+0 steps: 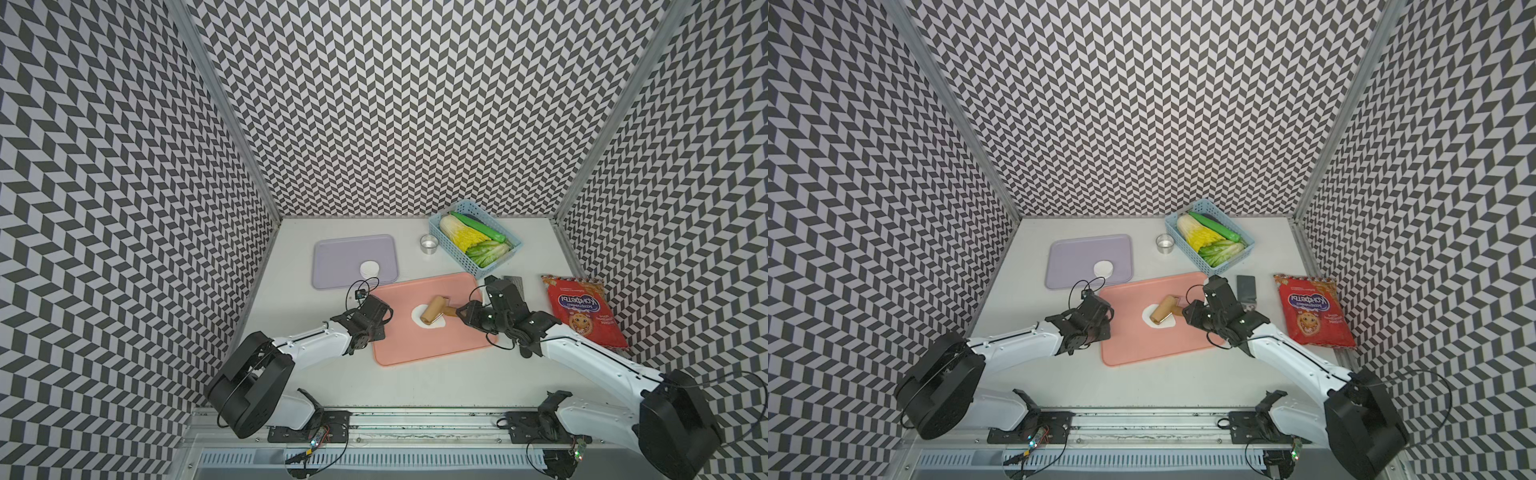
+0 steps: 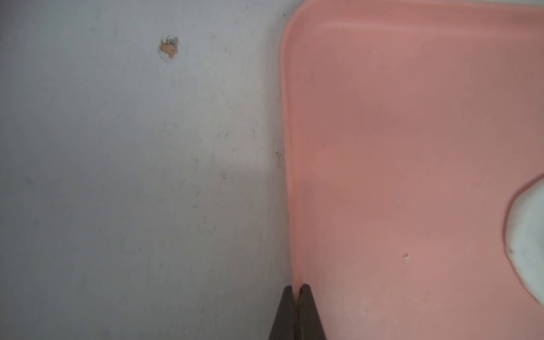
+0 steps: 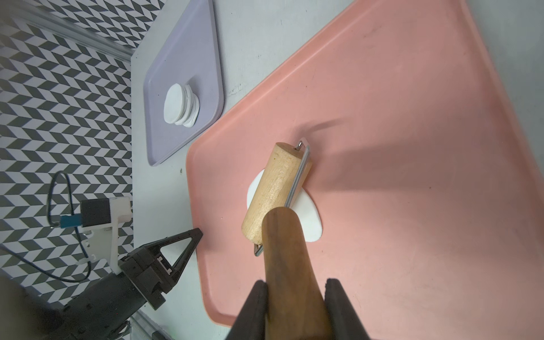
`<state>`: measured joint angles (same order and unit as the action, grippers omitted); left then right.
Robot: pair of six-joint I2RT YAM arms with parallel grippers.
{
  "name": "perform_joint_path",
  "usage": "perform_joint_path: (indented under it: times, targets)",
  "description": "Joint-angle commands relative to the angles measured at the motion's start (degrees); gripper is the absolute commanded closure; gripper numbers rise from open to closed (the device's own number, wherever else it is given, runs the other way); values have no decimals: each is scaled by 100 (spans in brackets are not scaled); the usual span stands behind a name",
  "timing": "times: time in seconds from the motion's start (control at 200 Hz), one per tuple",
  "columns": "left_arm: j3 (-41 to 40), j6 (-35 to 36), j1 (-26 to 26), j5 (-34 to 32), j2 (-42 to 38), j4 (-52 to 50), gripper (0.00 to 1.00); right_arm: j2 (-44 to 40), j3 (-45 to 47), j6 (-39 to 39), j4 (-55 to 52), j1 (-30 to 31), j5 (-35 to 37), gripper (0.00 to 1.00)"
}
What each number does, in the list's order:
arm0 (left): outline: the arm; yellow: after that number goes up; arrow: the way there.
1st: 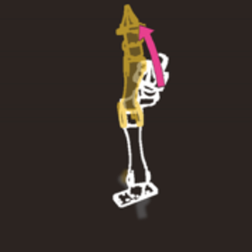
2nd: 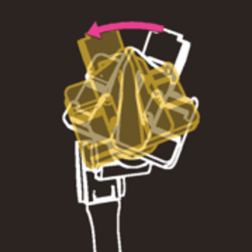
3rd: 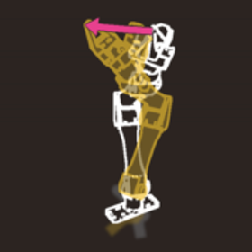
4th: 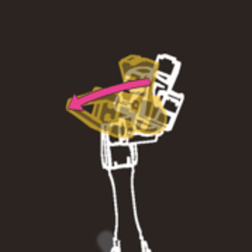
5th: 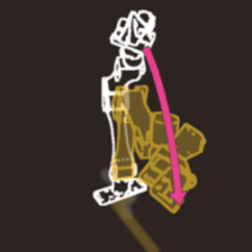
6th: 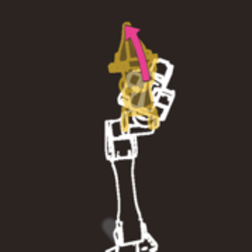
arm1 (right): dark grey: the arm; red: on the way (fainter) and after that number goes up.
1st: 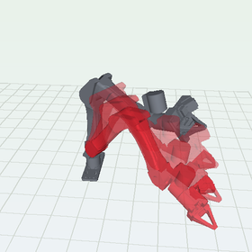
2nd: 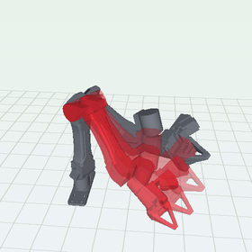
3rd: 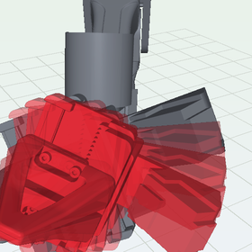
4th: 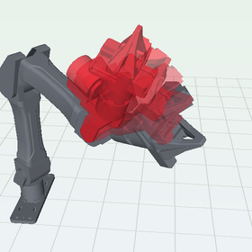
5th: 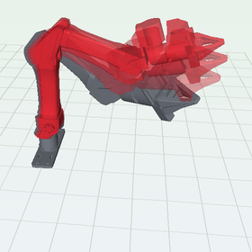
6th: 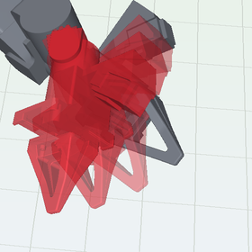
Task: Roll out the dumpling wrappers from the dough
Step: Flatten out the dough on the work surface.
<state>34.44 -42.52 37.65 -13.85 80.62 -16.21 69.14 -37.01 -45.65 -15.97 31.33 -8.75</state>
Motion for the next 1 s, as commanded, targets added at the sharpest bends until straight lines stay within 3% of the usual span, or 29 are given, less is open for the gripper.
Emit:
perform_joint_path:
  times: [0.0, 0.481, 0.686, 0.781, 0.996]
  targets:
    - [7, 253, 111, 172, -37, -287, 100, 692, 493, 175, -1365, -22, 874, 100]
    - [-25, 219, 111, 145, -55, -295, 100, 1308, 282, 129, -833, 163, 689, 100]
    - [-57, 214, 111, 128, -98, -304, 100, 279, -212, 346, -1398, 143, 308, 100]
    - [-55, 208, 111, 128, -90, -291, 100, -313, -377, 647, -1681, 145, -194, 100]
    - [-69, 193, 111, 187, -21, -195, 100, -782, -326, 952, -1928, 154, -1031, 100]
